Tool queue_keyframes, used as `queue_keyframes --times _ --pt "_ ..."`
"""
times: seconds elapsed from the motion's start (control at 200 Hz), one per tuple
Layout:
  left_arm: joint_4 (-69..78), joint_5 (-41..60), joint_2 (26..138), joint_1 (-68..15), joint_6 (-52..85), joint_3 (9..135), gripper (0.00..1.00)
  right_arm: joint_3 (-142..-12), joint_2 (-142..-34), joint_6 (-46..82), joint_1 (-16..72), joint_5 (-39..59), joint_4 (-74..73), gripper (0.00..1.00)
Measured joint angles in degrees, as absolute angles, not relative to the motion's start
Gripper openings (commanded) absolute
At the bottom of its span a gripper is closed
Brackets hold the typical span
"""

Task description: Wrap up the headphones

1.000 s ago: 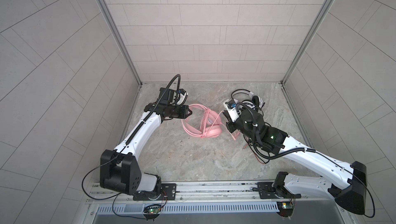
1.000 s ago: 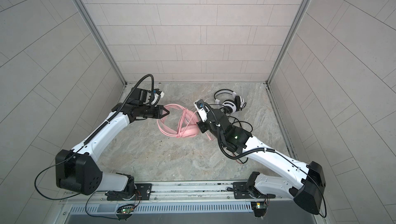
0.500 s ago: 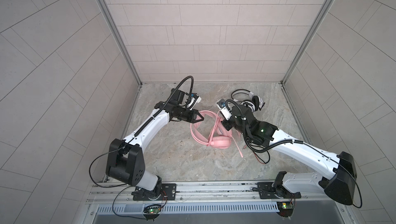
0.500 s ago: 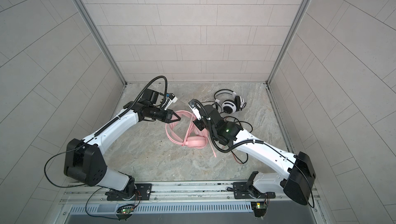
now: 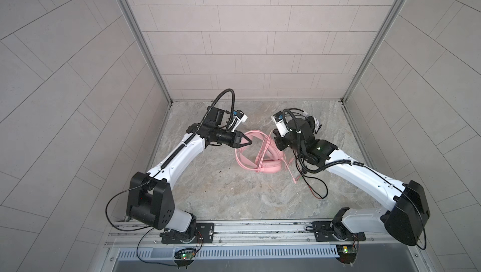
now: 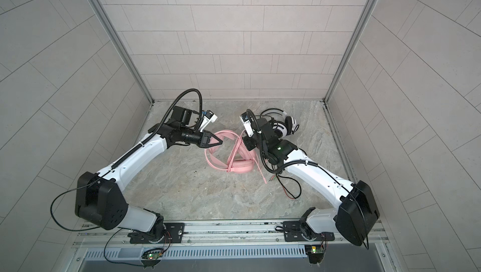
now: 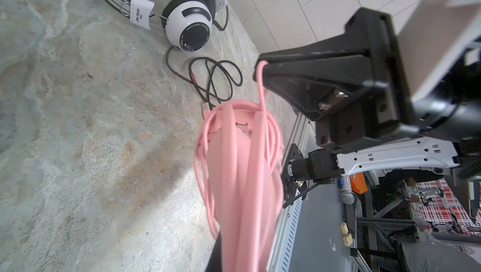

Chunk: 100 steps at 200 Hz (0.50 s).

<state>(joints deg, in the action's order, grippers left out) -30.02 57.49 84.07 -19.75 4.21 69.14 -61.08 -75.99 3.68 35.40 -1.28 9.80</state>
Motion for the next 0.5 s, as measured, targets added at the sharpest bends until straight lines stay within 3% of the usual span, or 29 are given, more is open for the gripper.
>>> queue_keyframes --times 0.5 --pt "-26.89 61.73 81.91 -19.77 8.1 69.04 0.0 -55.13 -74.52 10.24 30.3 8.91 -0.12 0.16"
